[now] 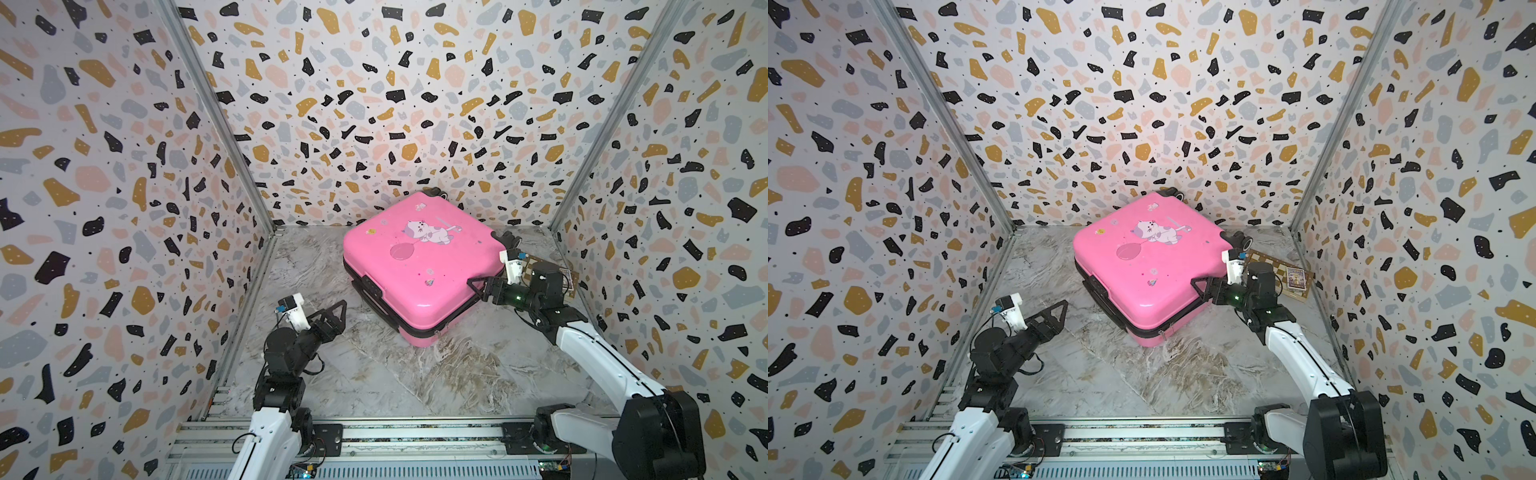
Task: Open the suitcase zippers
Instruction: Adjust the suitcase at the center of the board, then unzip the zipper on the suitcase.
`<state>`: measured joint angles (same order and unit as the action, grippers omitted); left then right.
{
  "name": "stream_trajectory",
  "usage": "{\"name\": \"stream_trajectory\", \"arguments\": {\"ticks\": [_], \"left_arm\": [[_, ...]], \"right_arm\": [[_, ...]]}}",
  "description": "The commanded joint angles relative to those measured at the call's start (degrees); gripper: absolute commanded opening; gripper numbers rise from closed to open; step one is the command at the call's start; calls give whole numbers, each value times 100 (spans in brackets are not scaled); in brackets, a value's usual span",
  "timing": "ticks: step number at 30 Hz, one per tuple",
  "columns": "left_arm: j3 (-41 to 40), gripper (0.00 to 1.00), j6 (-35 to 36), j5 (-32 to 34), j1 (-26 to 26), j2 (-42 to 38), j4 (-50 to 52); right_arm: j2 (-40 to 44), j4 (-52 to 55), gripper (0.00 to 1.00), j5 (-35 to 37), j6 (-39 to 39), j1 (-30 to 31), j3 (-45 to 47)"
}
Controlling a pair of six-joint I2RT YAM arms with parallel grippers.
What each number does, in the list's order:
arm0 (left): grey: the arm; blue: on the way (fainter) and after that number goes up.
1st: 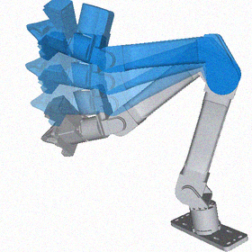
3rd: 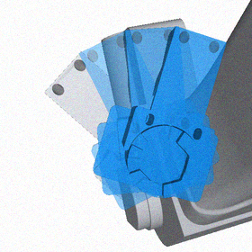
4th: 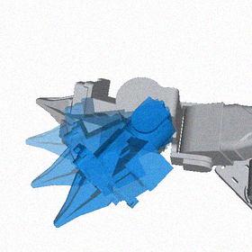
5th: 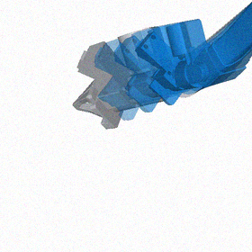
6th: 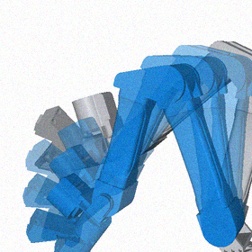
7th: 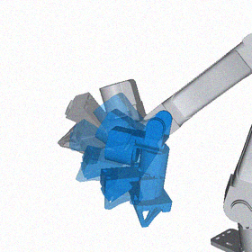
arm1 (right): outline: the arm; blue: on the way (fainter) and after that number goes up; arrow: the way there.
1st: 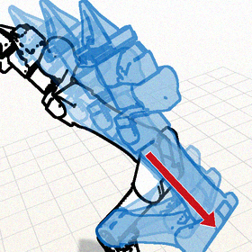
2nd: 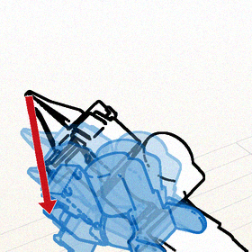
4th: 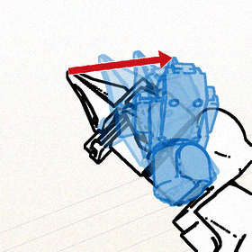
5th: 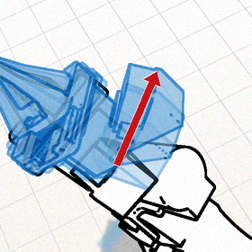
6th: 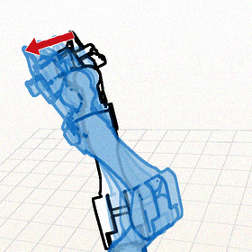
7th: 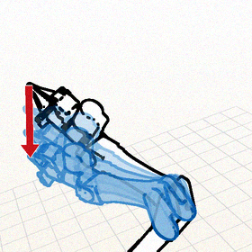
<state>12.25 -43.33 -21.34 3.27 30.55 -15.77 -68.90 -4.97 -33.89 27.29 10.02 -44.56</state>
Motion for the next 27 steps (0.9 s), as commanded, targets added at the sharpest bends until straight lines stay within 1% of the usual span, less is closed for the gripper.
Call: {"name": "stream_trajectory", "arguments": {"ticks": [1,5,8,11,14,18,21,25,27], "left_arm": [[208,99,123,-547,191,151,-763],[350,99,448,-527,762,394,-823],[483,99,700,-419,1202,636,-788],[608,99,899,-359,1491,879,-709],[770,99,1089,-321,1745,1113,-570],[942,99,1308,-219,2082,1243,-404],[987,99,1451,-93,2234,1174,-283],[972,99,1541,11,2295,1068,-211],[972,99,1541,-1,2308,1087,-228]], "right_arm": [[-528,-161,86,526,42,11,-519],[-1192,-347,85,486,4,-63,-996],[-1708,-402,85,208,5,-155,-1409],[-1866,-173,84,194,-109,-185,-1701],[-1444,-56,84,378,-237,-122,-1503],[-547,161,87,1044,-544,191,-900],[188,109,87,1298,-632,485,-206],[1144,58,86,1821,-734,1065,710],[1613,-85,85,1817,-786,1316,1150]]}}
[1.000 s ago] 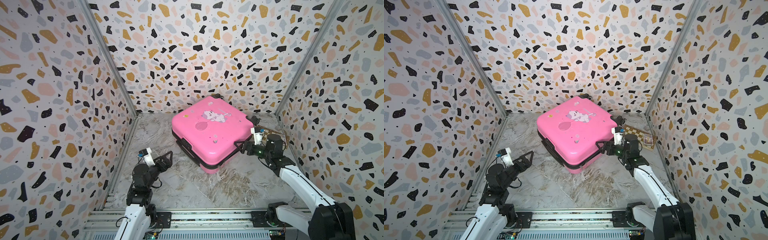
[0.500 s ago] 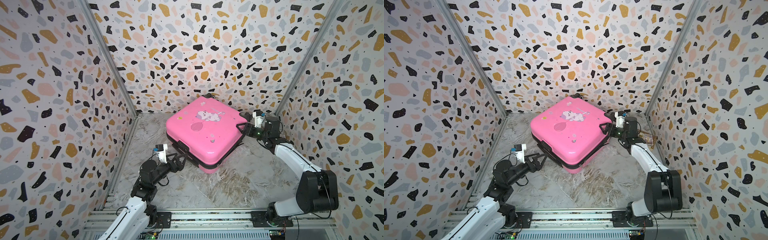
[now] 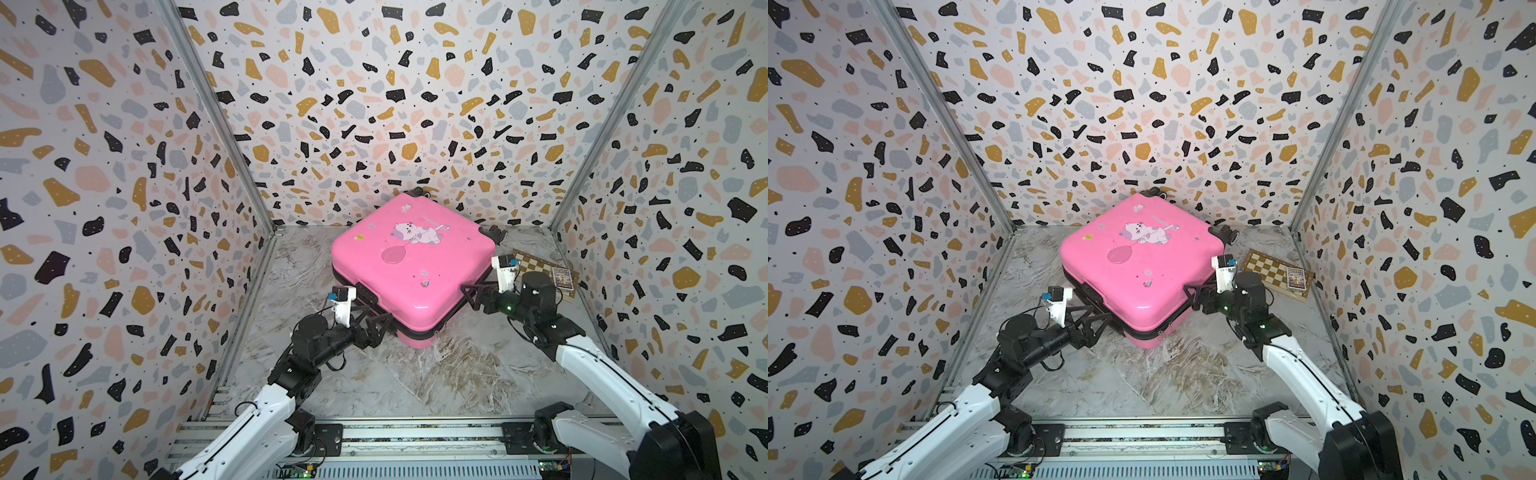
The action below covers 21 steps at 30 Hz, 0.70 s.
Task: Open the suitcase zippers
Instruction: Unzip the zipper on the suitcase.
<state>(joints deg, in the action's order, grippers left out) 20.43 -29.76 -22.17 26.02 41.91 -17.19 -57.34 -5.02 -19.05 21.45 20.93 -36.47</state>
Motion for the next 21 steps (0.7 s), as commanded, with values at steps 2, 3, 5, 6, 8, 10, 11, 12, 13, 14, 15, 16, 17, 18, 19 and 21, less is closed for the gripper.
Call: {"name": "stream_trajectory", "arguments": {"ticks": [2,3,5,6,8,10,11,12,13,14,15,16,17,18,19,21], "left_arm": [[161,99,206,56,52,5,-117],[169,99,212,55,65,39,-127],[173,99,241,9,88,114,-163],[165,99,248,4,109,138,-195],[176,99,286,32,144,198,-200],[206,99,313,60,171,271,-177],[215,99,314,64,175,310,-171],[225,99,321,72,184,342,-178],[234,99,330,56,193,385,-184],[240,99,338,53,209,425,-196],[243,99,343,38,227,461,-211],[251,99,349,29,243,496,-223],[260,99,363,30,263,525,-226],[276,99,371,29,287,545,-224],[285,99,388,33,305,562,-225],[294,99,417,51,351,589,-224]], "right_arm": [[892,-203,84,247,-205,490,731],[1025,-211,83,207,-203,589,857],[1252,-213,80,-49,-201,783,1097],[1328,-258,79,-209,-204,854,1220],[1484,-512,74,-484,-142,1043,1572],[1574,-781,69,-588,-69,1222,1864],[1593,-937,67,-608,-54,1318,2004],[1587,-1036,65,-600,-37,1390,2093],[1556,-1144,64,-589,-29,1455,2174],[1509,-1241,64,-616,-35,1490,2223],[1448,-1361,63,-643,-51,1518,2278],[1347,-1468,62,-664,-47,1541,2305],[1254,-1564,60,-701,-52,1558,2310],[1138,-1694,58,-767,-37,1568,2322],[1012,-1832,57,-817,-21,1586,2339],[778,-2031,56,-836,2,1612,2348]]}}
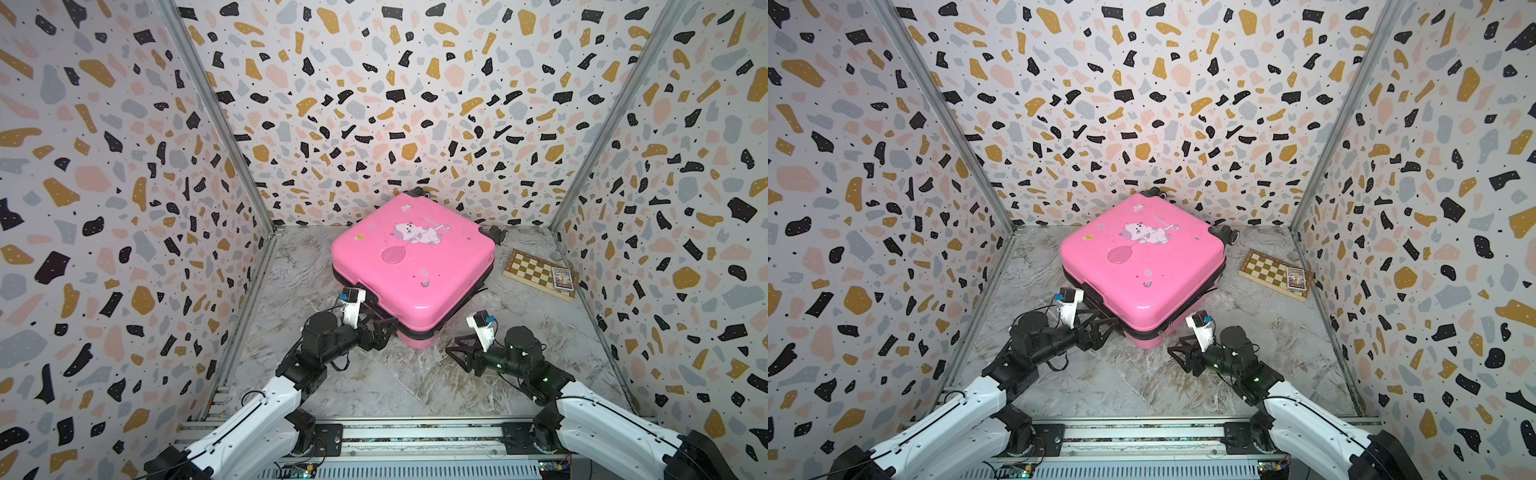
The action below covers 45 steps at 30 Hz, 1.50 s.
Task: Open the suitcase zippers
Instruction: Unzip the zipper on the suitcase.
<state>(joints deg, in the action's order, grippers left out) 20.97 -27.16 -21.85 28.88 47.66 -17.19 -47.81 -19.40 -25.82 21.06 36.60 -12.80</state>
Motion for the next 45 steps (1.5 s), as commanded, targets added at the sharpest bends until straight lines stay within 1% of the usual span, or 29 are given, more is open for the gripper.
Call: {"name": "stream_trajectory", "arguments": {"ticks": [1,10,14,16,23,31,38,41,45], "left_arm": [[245,99,172,22,79,24,-223],[285,99,214,-25,186,103,-246],[319,99,211,-65,231,210,-285],[328,99,226,-66,261,250,-294],[359,99,262,-66,322,305,-287],[376,99,286,-48,355,352,-277],[393,99,307,-45,381,419,-280],[407,99,320,-48,390,465,-285],[424,99,322,-56,407,536,-302]], "right_arm": [[-301,-669,56,-181,44,65,-34],[-1122,-1144,49,-221,19,140,-175],[-1396,-1337,45,-178,20,178,-261],[-1527,-1444,45,-173,22,184,-301],[-1896,-1693,43,-169,24,194,-501],[-2197,-1864,36,-257,10,205,-625],[-2206,-1863,24,-268,-26,228,-616],[-2179,-1810,18,-244,-57,249,-597],[-2071,-1656,8,-31,-109,360,-579]]}}
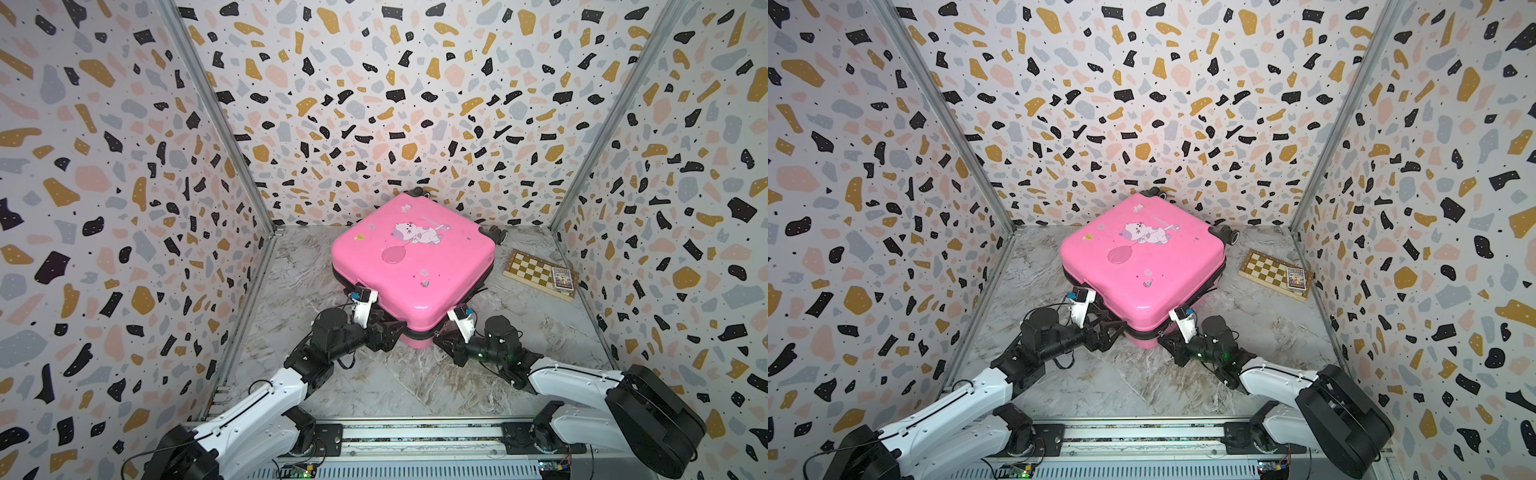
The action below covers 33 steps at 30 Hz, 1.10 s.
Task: Open the suitcase zippers
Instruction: Unzip the zipper on the suitcase.
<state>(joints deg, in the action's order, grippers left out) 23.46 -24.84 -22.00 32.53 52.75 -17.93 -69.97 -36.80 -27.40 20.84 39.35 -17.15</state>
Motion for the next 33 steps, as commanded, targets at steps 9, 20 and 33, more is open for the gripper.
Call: {"name": "stream_trajectory", "arguments": {"ticks": [9,20,33], "left_arm": [[219,99,103,-107,103,186,-266],[330,99,159,-280,277,485,-374],[396,99,136,-540,491,808,-646]], "right_arm": [[585,827,0,1280,-357,651,-201],[781,1699,0,2731,-694,1747,-536],[476,1747,0,3250,-258,2630,-641]]}}
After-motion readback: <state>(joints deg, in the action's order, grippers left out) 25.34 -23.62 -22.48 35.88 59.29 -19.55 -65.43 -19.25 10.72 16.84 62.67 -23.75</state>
